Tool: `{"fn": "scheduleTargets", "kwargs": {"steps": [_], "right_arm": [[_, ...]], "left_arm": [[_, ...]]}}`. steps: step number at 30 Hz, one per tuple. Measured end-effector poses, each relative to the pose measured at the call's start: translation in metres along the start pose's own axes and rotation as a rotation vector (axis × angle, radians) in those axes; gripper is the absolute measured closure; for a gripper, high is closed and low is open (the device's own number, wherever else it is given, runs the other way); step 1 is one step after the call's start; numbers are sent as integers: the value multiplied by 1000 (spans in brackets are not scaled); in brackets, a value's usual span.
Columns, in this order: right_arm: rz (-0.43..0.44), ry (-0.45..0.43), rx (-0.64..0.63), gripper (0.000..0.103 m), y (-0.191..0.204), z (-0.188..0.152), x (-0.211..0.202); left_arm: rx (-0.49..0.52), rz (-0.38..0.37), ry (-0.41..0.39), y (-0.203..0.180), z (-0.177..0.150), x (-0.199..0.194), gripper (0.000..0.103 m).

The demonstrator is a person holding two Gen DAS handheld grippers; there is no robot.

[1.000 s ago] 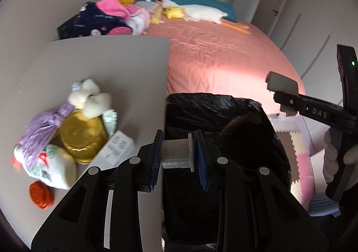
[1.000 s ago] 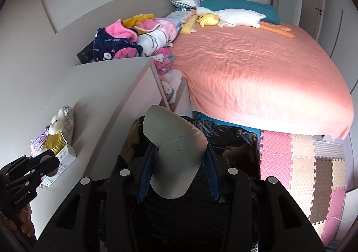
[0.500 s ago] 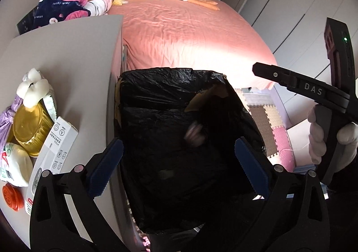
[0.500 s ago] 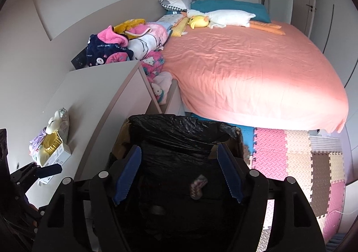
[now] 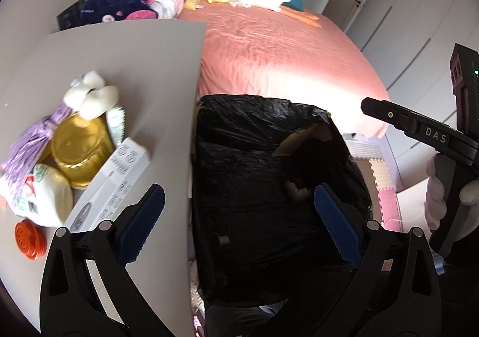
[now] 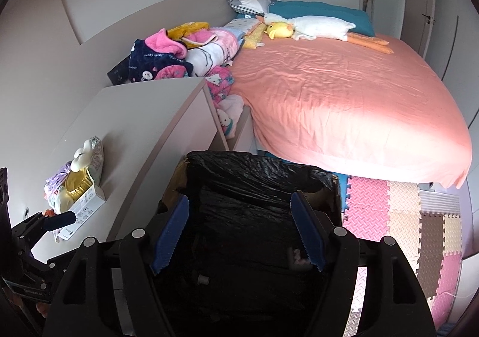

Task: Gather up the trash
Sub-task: 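Move the left gripper back toward the orange bottle cap on the desk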

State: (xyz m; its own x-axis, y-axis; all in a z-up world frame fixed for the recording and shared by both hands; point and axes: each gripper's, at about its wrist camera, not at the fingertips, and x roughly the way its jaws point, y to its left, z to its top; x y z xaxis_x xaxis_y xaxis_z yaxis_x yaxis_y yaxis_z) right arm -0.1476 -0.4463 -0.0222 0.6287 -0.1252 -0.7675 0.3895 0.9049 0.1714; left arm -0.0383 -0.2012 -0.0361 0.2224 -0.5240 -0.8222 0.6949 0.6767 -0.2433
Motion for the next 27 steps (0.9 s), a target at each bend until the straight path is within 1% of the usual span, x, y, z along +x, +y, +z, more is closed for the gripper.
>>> {"fn": "scheduleTargets", "kwargs": {"steps": [10, 18, 21, 27], "right_arm": [[48, 20, -73, 32, 34, 5, 13], [89, 39, -131, 32, 63, 10, 23], [108, 48, -154, 28, 75, 12, 28], [142, 58, -205, 28, 101, 15, 36]], "left_arm": [[-78, 53, -23, 31, -13, -16, 6], [-150, 82, -38, 56, -21, -26, 6], [-175, 99, -38, 66, -24, -29, 6], [-223, 125, -59, 85, -31, -36, 6]]}}
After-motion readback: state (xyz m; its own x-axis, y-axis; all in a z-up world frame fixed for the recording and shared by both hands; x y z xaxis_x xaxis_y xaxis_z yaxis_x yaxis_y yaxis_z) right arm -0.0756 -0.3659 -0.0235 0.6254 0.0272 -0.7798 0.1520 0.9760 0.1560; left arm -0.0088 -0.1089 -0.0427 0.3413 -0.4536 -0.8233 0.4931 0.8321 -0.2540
